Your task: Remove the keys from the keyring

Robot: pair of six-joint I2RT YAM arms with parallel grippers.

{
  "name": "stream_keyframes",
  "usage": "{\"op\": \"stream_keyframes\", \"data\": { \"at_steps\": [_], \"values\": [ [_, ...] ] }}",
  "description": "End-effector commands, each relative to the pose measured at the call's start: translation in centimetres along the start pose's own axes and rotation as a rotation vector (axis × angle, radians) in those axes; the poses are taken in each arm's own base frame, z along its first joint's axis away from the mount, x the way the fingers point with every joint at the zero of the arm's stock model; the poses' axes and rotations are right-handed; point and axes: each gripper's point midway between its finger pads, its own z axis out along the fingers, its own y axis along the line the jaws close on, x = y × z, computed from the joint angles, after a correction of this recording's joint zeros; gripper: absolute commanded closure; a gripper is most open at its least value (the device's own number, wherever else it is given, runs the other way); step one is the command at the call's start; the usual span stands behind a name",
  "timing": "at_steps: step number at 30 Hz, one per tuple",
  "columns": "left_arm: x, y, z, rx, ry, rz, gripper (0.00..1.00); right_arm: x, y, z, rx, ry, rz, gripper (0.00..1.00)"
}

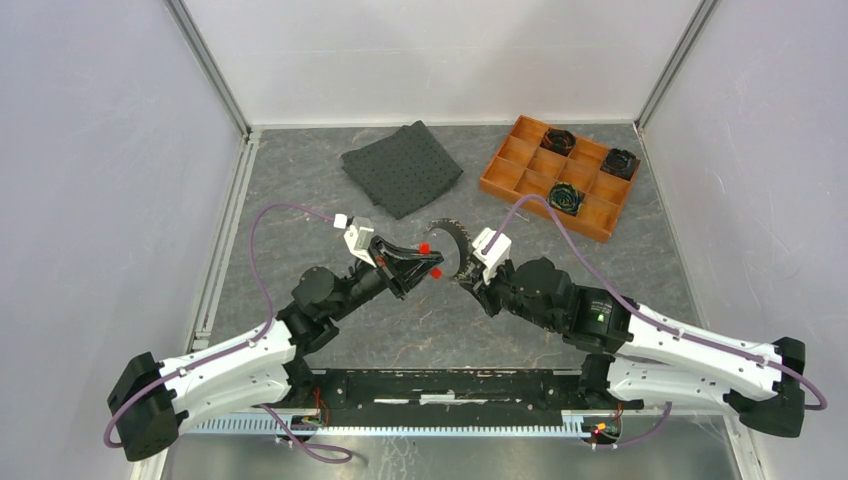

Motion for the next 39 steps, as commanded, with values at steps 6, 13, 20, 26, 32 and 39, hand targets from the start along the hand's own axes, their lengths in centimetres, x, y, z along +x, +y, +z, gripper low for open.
{"op": "stream_keyframes", "data": {
  "at_steps": [6, 13, 20, 26, 32, 39],
  "values": [
    [-2.1, -1.5, 0.5, 0.050, -0.050, 0.065, 0.98, -2.5, -0.9, -0.5, 0.063, -0.051, 0.050, 0.99],
    [-2.1, -0.7, 0.1, 0.005, -0.064, 0.055, 0.98, -2.4, -1.2, -1.0, 0.072, -0.061, 0.059, 0.99],
    [-2.2, 0.1, -0.4, -0.038, -0.082, 0.039, 0.98, -1.9, -1.3, -1.4, 0.071, -0.061, 0.061, 0.99],
    [-2.3, 1.1, -0.6, -0.093, -0.097, 0.018, 0.98, -1.9, -1.2, -1.6, 0.062, -0.064, 0.062, 0.99],
    [-2.1, 2.0, -0.6, -0.135, -0.103, -0.018, 0.98, -1.9, -1.0, -1.8, 0.041, -0.068, 0.054, 0.99],
    [-0.6, 3.3, -0.2, -0.181, -0.063, -0.076, 0.98, -2.1, -0.9, -2.1, 0.024, -0.079, 0.037, 0.99]
  ]
}}
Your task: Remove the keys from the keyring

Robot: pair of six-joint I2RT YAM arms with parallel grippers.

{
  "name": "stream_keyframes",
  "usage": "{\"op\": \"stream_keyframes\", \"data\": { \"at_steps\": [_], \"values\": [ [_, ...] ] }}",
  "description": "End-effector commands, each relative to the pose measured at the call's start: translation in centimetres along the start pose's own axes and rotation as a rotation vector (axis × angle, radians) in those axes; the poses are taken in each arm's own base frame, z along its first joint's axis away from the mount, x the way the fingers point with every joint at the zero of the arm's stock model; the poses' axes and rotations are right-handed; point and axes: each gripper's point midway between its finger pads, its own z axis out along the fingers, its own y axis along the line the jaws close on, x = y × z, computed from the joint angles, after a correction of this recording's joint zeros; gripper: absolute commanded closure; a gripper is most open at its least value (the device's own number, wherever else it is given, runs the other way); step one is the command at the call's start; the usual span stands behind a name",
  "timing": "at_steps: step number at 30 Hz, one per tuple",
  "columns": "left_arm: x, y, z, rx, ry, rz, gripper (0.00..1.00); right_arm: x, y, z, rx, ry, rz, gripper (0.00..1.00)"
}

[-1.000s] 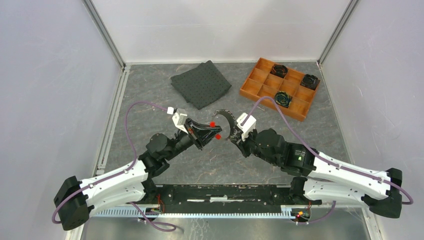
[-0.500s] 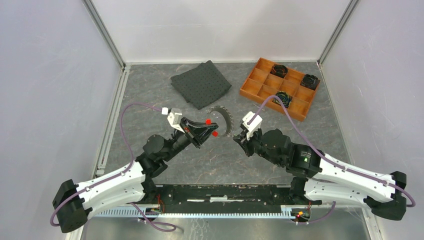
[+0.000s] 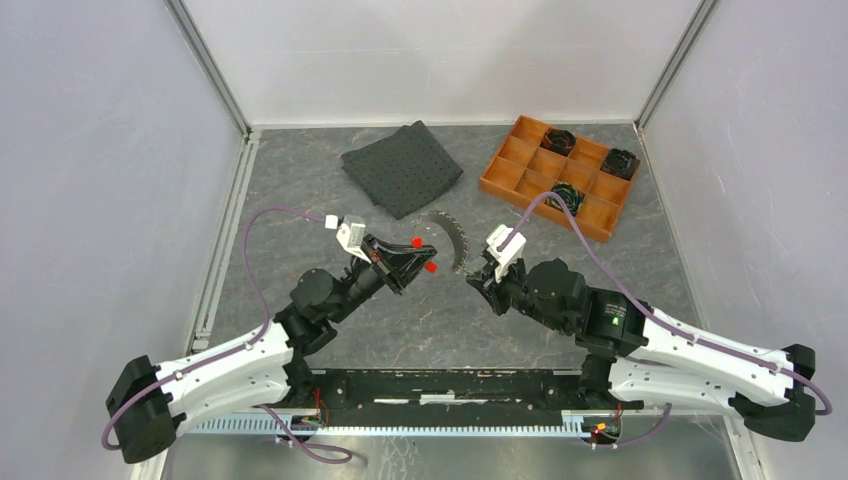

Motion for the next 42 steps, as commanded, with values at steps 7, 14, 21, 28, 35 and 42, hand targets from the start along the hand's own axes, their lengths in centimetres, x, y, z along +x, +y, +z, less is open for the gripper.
{"op": "stream_keyframes", "data": {
  "at_steps": [7, 14, 21, 28, 35, 42],
  "values": [
    [2.2, 2.4, 0.7, -0.089, 0.054, -0.050, 0.94, -2.5, 0.6, -1.0, -0.049, -0.063, -0.038, 0.99],
    [3.9, 3.1, 0.6, -0.106, 0.104, -0.052, 0.55, -2.8, 0.9, -1.1, -0.068, -0.021, -0.085, 0.99],
    [6.1, 5.3, -0.7, -0.166, 0.137, -0.042, 0.42, -3.1, 1.0, -1.0, -0.073, 0.015, -0.115, 0.99],
    [7.6, 6.6, -2.6, -0.174, 0.149, 0.000, 0.27, -3.6, 0.6, -1.1, -0.057, 0.027, -0.147, 0.99],
    [8.2, 6.8, -3.8, -0.168, 0.180, 0.042, 0.15, -4.8, 0.7, -1.5, -0.067, 0.005, -0.165, 0.99],
    [6.0, 5.5, -4.4, -0.098, 0.102, 0.113, 0.21, -4.7, 0.7, -1.6, -0.073, 0.035, -0.200, 0.99]
  ]
}}
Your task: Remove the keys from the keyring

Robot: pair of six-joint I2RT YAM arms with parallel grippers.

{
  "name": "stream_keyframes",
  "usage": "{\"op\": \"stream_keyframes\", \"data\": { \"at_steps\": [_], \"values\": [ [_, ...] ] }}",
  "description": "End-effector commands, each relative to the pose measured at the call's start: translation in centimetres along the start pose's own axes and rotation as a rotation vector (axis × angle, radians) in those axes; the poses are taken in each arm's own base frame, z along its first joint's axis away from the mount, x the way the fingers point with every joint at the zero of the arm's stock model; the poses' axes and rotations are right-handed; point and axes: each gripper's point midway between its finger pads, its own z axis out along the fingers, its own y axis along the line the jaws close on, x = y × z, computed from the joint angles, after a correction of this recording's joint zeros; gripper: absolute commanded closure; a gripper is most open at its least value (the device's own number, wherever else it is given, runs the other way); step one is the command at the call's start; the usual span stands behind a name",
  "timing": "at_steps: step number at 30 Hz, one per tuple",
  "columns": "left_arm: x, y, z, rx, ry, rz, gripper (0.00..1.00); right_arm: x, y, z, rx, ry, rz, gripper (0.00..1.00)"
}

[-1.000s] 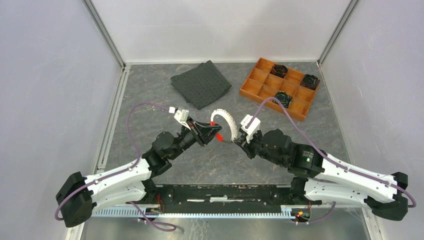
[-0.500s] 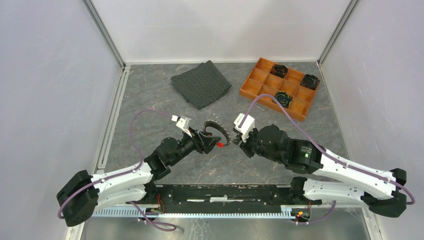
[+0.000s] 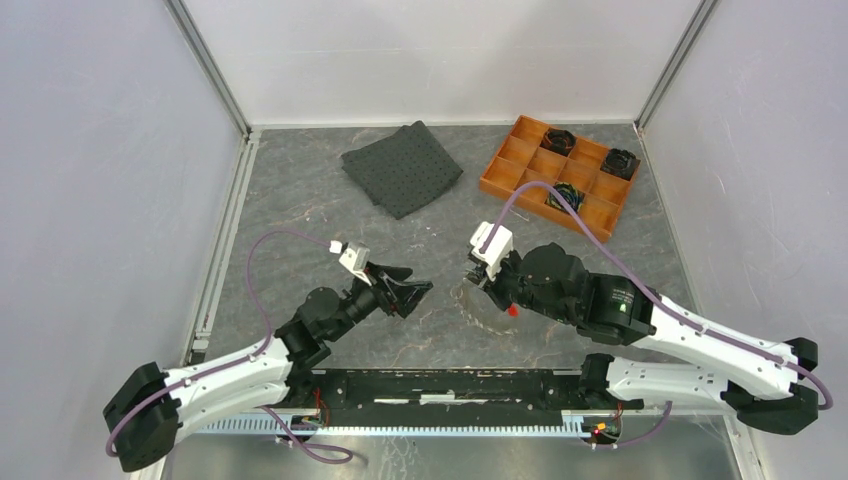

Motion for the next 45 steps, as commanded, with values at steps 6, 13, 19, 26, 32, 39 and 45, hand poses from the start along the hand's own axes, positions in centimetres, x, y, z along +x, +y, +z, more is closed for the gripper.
{"op": "stream_keyframes", "data": {
  "at_steps": [6, 13, 19, 26, 32, 39, 45],
  "values": [
    [-4.8, -3.7, -0.5, 0.146, -0.132, 0.195, 0.36, -2.9, 0.1, -0.9, -0.026, -0.045, -0.047, 0.99],
    [-7.9, -6.3, -0.1, 0.194, -0.168, 0.295, 0.45, -3.9, -0.2, -0.2, -0.008, -0.020, -0.060, 0.99],
    [-8.3, -9.1, -0.2, 0.293, -0.168, 0.335, 0.50, -5.1, 0.1, -0.2, -0.031, -0.027, -0.076, 0.99],
    [-7.9, -10.3, -0.1, 0.319, -0.162, 0.372, 0.53, -6.2, 0.4, -0.4, -0.052, -0.041, -0.088, 0.99],
    [-8.1, -10.5, 0.2, 0.313, -0.166, 0.383, 0.54, -6.4, 0.4, -0.3, -0.052, -0.039, -0.095, 0.99],
    [-8.3, -11.3, 0.5, 0.329, -0.167, 0.398, 0.56, -6.8, 0.4, -0.2, -0.056, -0.040, -0.100, 0.99],
    [-8.4, -11.4, 0.8, 0.323, -0.169, 0.428, 0.56, -7.0, 0.7, -0.2, -0.071, -0.045, -0.100, 0.99]
  ]
}}
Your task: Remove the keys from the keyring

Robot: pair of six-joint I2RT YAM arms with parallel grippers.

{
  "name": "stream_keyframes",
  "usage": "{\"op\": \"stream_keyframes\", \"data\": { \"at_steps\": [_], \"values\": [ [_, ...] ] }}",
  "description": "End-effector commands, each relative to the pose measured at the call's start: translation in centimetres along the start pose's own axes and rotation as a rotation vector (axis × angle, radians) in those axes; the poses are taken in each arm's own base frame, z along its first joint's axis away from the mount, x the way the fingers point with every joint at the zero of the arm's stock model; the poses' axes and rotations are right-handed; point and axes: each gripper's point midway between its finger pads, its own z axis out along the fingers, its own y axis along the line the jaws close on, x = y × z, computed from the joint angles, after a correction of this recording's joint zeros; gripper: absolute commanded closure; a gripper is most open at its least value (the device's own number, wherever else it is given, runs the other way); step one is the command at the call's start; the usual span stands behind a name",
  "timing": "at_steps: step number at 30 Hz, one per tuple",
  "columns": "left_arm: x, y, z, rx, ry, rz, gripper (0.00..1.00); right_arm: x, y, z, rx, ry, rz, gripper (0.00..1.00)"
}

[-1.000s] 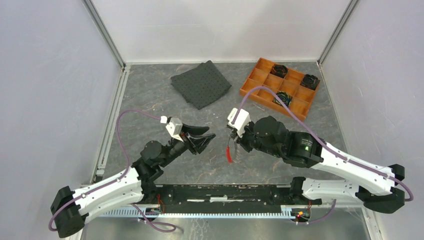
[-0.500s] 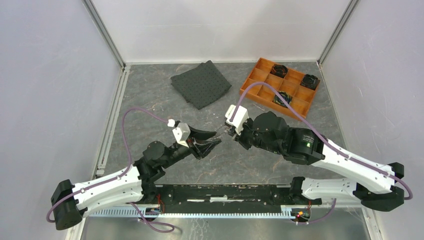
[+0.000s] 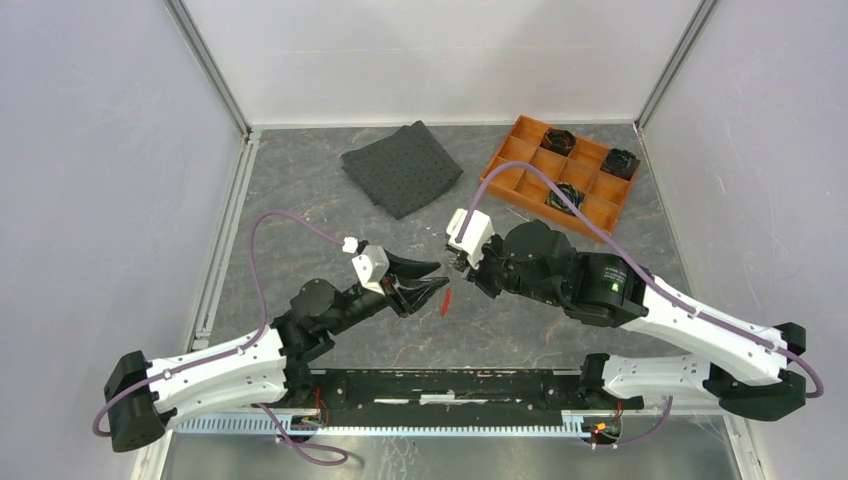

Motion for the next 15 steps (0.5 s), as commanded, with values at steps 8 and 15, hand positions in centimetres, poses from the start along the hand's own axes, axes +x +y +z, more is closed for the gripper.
{"op": "stream_keyframes", "data": {
  "at_steps": [8, 15],
  "values": [
    [-4.0, 0.9, 1.1, -0.053, -0.089, 0.150, 0.59, -3.4, 0.0, -0.8, -0.023, -0.085, -0.004, 0.99],
    [-3.3, 0.1, 1.5, -0.014, -0.068, 0.145, 0.63, -3.7, -0.1, -0.8, -0.018, -0.088, 0.000, 0.99]
  ]
}}
